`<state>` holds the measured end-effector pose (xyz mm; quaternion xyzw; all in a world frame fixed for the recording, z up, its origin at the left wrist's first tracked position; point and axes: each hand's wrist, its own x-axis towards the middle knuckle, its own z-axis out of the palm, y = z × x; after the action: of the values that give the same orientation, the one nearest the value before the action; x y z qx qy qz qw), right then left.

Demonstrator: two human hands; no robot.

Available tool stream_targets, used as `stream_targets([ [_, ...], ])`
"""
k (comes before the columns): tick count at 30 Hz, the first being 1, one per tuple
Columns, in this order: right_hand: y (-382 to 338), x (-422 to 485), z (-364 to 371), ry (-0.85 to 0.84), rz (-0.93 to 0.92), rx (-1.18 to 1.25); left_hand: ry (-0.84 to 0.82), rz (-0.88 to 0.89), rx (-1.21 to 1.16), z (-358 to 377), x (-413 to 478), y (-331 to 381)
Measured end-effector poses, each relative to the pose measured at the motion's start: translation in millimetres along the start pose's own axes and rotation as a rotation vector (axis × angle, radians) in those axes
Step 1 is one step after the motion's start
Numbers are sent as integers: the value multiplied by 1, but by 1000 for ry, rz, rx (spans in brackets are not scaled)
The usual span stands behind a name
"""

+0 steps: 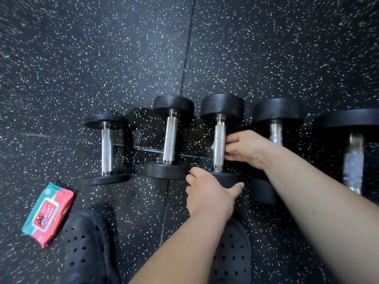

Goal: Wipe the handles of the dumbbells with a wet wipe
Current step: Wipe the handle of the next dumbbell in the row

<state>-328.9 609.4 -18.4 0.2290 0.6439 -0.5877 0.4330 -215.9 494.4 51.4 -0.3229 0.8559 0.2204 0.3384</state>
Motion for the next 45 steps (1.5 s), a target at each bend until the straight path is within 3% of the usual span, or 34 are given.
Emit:
stream_targets([
  [4,3,-14,-4,-55,42,-194,3,-3,-7,0,1,1],
  [9,-2,-22,1,215,-120,-150,2,1,-5,1,1,-1],
  [14,7,-44,8,222,-96,-551,6,6,-6,2,2,-1],
  [21,0,-57,16,440,-189,-375,15,-4,-3,3,2,0],
  [26,5,-70,18,393,-234,-500,16,2,-6,4,2,-1],
  [29,-4,-65,16,475,-291,-412,19,0,-2,4,2,-1],
  [36,2,-72,25,486,-358,-612,10,-7,-25,4,3,-1],
  [40,-2,-63,25,576,-473,-585,10,-5,-13,4,2,-1],
  [45,14,-71,31,471,-560,-693,11,14,-39,5,3,-3],
])
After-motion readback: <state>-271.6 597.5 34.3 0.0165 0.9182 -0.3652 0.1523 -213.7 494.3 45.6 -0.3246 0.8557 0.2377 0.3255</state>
